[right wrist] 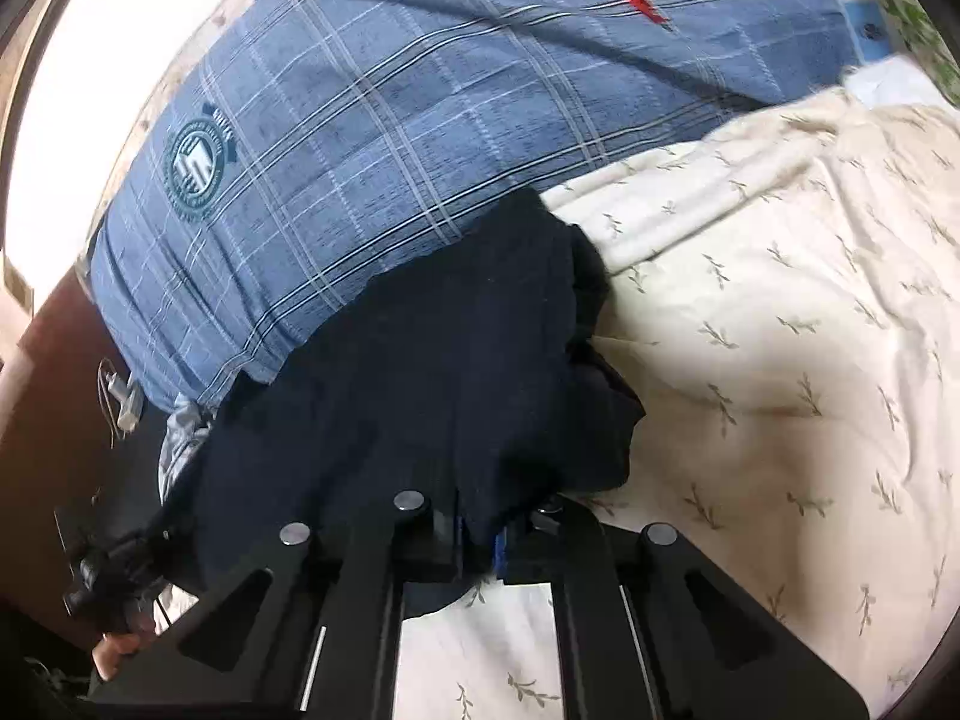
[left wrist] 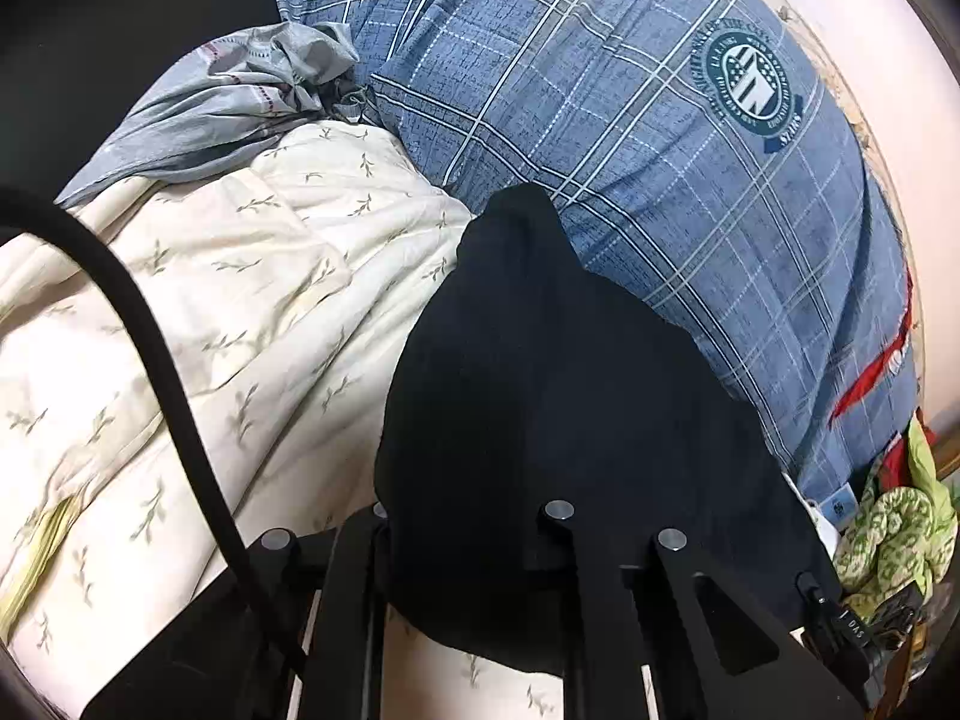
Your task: Fold large clothes
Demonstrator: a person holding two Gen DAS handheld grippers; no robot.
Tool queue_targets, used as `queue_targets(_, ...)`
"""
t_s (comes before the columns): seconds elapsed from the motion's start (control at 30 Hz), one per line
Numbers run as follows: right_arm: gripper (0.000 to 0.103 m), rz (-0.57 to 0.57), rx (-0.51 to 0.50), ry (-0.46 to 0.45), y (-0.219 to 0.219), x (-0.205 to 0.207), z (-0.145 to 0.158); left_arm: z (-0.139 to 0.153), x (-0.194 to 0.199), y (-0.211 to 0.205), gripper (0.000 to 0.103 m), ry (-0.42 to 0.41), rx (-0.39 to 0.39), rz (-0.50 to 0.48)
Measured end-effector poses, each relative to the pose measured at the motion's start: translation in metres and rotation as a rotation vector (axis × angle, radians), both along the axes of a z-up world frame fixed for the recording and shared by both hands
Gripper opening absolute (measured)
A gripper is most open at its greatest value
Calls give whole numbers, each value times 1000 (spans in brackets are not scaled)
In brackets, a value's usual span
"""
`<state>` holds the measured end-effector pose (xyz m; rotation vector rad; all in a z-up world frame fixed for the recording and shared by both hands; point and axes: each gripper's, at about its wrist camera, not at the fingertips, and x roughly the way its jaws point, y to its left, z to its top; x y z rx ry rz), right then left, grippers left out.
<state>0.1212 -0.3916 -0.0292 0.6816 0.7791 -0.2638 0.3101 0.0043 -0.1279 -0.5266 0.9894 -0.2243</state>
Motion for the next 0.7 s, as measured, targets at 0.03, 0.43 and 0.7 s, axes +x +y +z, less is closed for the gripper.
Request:
queue_targets(0.03,6,-8,-16,-8,3,-6,5,4,-9,3,12,-9,0,2)
queue_targets(0.43,6,-18,64,104,50,-123,-8,-32,-112,64,26,133,-32,23)
queue_targets(0.7,49,-196,130,188,29,-166,-33,-15,-136,112,73,106,34,182)
